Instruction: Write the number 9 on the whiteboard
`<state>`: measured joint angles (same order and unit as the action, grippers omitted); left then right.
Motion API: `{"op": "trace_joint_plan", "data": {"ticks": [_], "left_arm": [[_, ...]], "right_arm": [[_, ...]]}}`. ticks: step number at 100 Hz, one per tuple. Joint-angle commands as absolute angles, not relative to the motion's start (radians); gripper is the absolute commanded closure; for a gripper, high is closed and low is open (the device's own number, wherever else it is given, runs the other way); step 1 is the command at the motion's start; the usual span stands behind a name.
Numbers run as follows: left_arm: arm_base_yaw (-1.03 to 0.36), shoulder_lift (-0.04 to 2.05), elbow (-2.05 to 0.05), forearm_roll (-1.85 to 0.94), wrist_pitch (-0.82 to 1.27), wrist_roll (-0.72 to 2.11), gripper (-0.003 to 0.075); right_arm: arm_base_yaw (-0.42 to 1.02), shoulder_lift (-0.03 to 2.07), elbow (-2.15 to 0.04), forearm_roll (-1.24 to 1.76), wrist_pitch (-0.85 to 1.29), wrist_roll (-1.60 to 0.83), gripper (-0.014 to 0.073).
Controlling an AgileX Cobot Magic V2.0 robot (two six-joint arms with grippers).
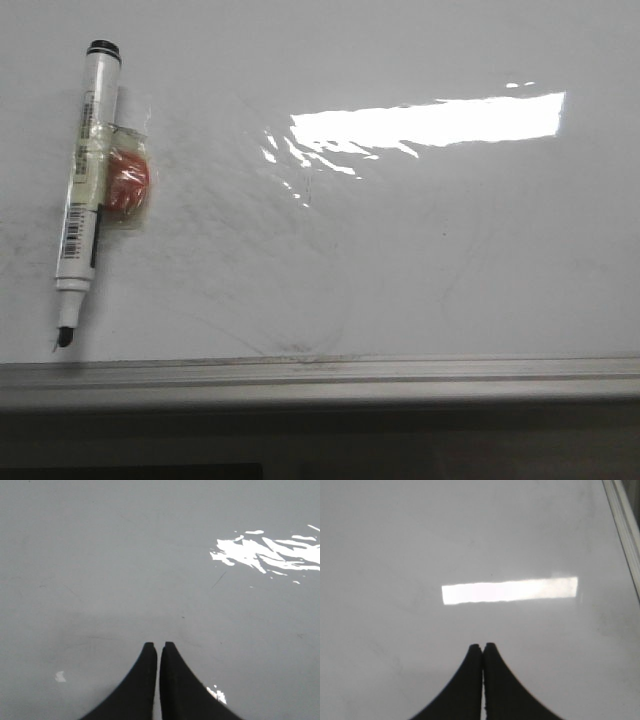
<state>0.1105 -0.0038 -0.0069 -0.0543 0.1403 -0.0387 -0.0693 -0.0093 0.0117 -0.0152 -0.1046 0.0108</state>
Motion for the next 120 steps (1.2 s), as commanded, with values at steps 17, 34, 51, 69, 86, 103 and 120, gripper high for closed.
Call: {"op": "trace_joint_plan", "data": {"ticks": [17,34,51,69,86,103,120], "left_arm": [[0.111,-0.032,0.033,-0.075,0.055,-0.045,0.0741],[0.111,-0.032,0.022,-0.111,0.027,-0.045,0.0741],[0.111,-0.02,-0.04,-0.111,0.059,-0.045,0.0741],[0.111,0.061,-0.164,-0.106,0.173,-0.034,0.0741],[0.111,0.153,-0.245,-0.111,0.165,-0.025,0.0741],[0.111,0.201,-0.269,-0.111,0.113,-0.025,0.074],[0.111,0.204,-0.269,-0.111,0.07,-0.025,0.0636]], "right_arm": [[-0.074,-0.031,0.021,-0.023,-0.197,0.006,0.0657],[-0.074,-0.031,0.021,-0.08,-0.222,0.006,0.0657],[-0.074,-0.031,-0.002,-0.071,-0.226,0.134,0.0657],[-0.06,-0.001,-0.081,-0.069,-0.101,0.158,0.0657],[-0.039,0.119,-0.232,0.015,0.152,0.158,0.0657],[-0.037,0.264,-0.331,0.078,0.283,0.158,0.0657],[-0.037,0.331,-0.328,0.078,0.273,0.158,0.0657]]}}
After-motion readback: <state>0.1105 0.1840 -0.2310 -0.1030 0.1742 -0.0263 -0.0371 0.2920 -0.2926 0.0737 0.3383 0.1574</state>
